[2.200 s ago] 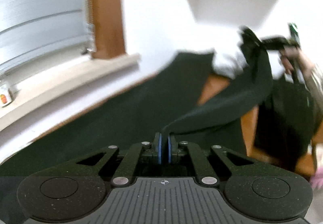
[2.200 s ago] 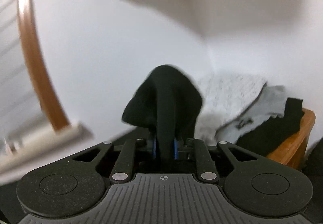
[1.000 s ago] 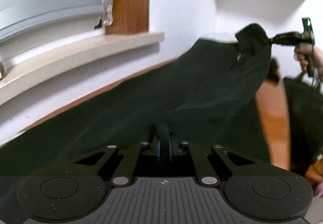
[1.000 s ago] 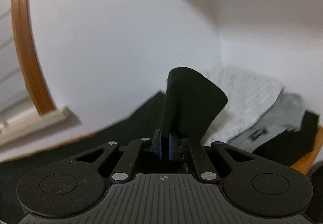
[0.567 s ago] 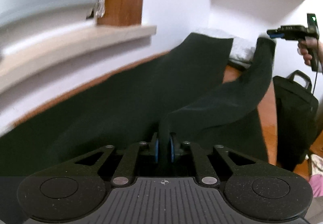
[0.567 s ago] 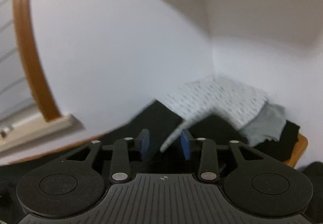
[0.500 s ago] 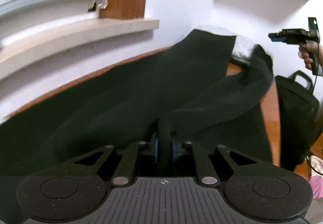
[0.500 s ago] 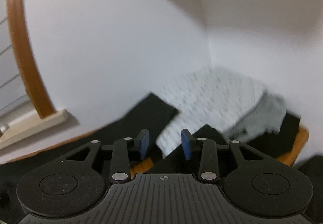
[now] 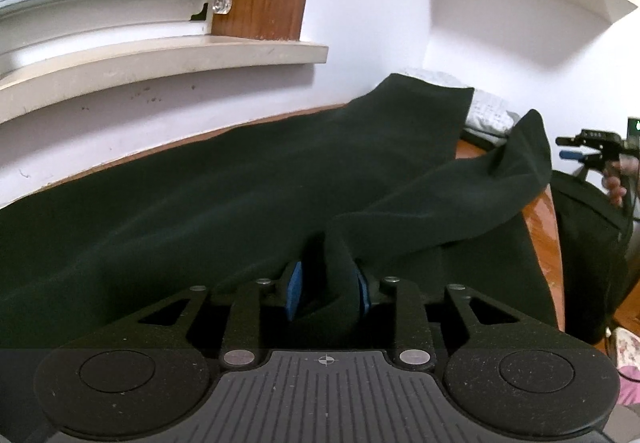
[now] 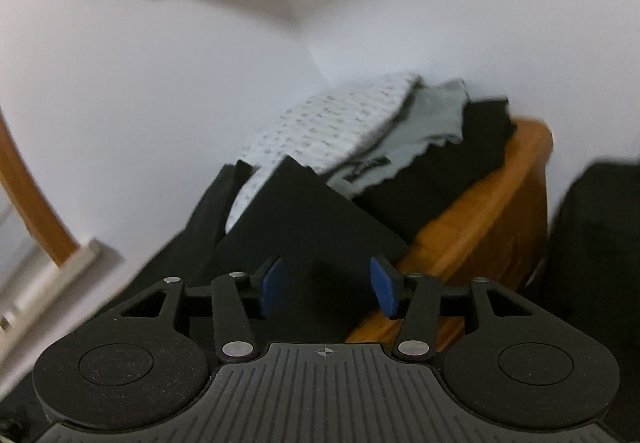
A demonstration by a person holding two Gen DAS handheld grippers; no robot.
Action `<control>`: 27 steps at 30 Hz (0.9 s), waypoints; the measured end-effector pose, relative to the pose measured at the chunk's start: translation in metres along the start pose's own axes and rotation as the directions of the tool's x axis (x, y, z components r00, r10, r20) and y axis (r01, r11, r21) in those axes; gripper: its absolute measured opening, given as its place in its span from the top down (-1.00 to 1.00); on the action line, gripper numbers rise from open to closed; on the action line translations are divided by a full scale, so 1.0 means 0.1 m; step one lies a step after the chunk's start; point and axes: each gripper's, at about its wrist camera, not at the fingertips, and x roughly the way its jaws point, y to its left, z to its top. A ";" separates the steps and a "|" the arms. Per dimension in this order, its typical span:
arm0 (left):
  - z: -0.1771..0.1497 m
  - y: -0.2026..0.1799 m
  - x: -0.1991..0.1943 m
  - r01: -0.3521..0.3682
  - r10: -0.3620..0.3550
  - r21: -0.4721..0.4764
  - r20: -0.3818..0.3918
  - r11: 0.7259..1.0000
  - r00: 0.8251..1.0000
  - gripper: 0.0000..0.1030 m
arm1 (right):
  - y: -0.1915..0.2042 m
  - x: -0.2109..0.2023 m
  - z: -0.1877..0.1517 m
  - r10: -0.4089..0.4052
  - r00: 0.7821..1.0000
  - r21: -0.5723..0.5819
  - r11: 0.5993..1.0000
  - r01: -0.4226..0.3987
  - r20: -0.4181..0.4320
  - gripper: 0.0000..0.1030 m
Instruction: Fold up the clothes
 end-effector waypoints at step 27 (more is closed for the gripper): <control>0.33 -0.33 -0.25 0.015 -0.018 0.066 0.049 0.998 0.999 0.81 | 0.30 -0.42 0.58 0.183 0.959 0.009 0.982 -0.189 0.215 0.92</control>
